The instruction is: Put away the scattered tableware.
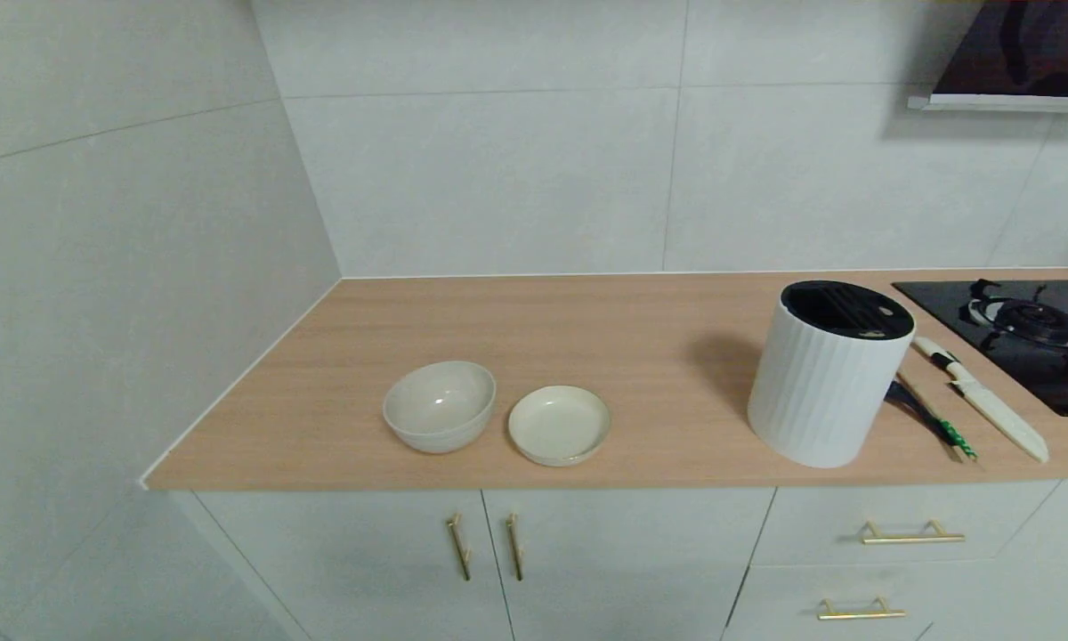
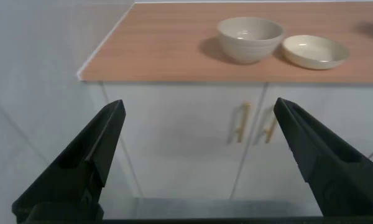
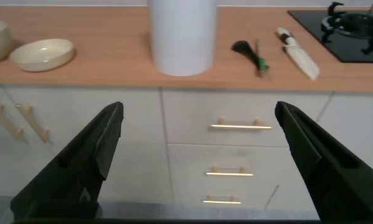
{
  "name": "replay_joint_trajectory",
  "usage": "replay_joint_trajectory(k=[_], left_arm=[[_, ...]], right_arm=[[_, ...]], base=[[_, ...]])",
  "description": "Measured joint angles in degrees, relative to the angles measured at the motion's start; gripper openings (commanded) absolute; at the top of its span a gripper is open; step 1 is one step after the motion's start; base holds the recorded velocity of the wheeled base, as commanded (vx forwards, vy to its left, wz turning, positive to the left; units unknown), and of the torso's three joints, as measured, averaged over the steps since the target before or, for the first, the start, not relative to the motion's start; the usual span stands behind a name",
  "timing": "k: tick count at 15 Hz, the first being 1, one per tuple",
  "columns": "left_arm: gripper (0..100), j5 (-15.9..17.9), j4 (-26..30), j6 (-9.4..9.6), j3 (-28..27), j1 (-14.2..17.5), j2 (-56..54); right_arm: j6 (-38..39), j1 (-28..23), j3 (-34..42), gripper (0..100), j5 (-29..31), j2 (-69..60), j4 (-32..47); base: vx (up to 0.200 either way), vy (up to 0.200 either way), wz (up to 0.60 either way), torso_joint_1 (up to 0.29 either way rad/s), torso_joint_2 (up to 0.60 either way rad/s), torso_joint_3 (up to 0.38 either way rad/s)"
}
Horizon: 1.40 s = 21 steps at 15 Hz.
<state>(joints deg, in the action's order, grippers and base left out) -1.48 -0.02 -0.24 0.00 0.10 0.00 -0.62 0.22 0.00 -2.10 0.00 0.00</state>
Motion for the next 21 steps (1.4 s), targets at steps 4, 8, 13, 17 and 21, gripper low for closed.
replay_joint_trajectory(k=[4,8,13,17,21], left_arm=[[100,0.00,0.00,0.02,0.00,0.04,0.00],[100,0.00,0.02,0.00,0.00,0.04,0.00],[100,-0.02,0.02,0.00,0.00,0.04,0.00],[100,0.00,0.05,0.09,-0.02,0.04,0.00],[100,0.00,0.02,0.09,0.00,0.04,0.00]], right_arm=[[-0.06,0.02,0.00,100,0.00,0.00,0.00],[-0.04,0.02,0.00,100,0.00,0.00,0.00],[0.00,-0.01,0.00,100,0.02,0.00,0.00],[0.02,-0.06,0.00,100,0.07,0.00,0.00],[0.02,-0.04,0.00,100,0.07,-0.02,0.00]], base=[[0.000,0.200,0.00,0.004,0.00,0.001],[0.000,0.200,0.00,0.002,0.00,0.005],[0.000,0.080,0.00,0.001,0.00,-0.002],[0.000,0.000,0.00,0.000,0.00,0.000],[0.000,0.000,0.00,0.000,0.00,0.000]])
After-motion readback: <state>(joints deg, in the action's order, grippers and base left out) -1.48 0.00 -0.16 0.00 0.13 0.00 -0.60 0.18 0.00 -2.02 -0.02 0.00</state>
